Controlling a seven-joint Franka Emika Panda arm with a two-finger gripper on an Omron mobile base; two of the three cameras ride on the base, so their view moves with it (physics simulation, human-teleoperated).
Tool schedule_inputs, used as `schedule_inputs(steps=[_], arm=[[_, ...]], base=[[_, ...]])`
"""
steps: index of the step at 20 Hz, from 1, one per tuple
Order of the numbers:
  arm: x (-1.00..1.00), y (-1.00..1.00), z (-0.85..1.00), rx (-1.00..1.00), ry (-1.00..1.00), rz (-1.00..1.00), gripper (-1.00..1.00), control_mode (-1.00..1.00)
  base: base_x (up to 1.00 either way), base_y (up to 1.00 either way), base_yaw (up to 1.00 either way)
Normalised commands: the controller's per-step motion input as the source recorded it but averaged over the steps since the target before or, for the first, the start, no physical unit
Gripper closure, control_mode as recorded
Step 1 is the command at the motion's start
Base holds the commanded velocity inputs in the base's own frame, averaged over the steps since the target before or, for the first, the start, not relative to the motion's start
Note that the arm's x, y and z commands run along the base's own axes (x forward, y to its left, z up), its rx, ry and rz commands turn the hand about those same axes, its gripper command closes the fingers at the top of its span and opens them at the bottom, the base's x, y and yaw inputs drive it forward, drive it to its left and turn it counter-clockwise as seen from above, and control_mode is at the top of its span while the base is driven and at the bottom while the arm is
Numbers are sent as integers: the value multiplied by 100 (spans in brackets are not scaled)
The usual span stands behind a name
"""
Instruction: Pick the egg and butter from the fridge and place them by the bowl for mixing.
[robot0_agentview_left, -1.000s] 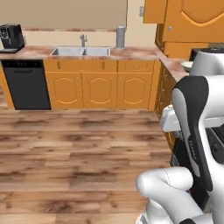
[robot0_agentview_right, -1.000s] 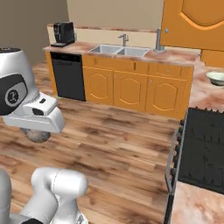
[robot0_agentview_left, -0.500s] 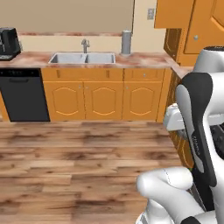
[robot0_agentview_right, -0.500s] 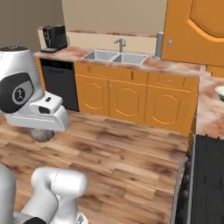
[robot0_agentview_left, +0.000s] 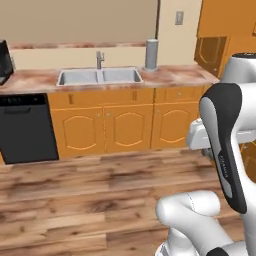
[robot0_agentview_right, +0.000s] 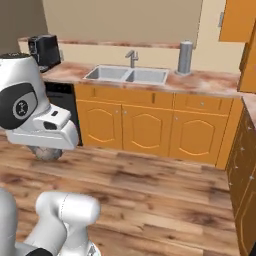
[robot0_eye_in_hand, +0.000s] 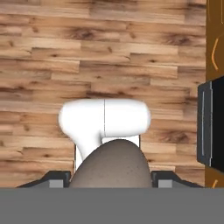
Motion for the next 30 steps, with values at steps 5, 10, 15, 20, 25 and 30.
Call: schedule_inputs(steps=[5, 10, 15, 20, 25, 30], arm=[[0, 0, 0, 0, 0, 0, 100, 100], [0, 0, 0, 0, 0, 0, 100, 100], [0, 0, 0, 0, 0, 0, 100, 100], [0, 0, 0, 0, 0, 0, 100, 100], [0, 0, 0, 0, 0, 0, 100, 100], [0, 0, 0, 0, 0, 0, 100, 100]], base=[[93, 72, -59], [77, 69, -69], [65, 70, -74], [57, 66, -75], [53, 66, -75], [50, 66, -75]])
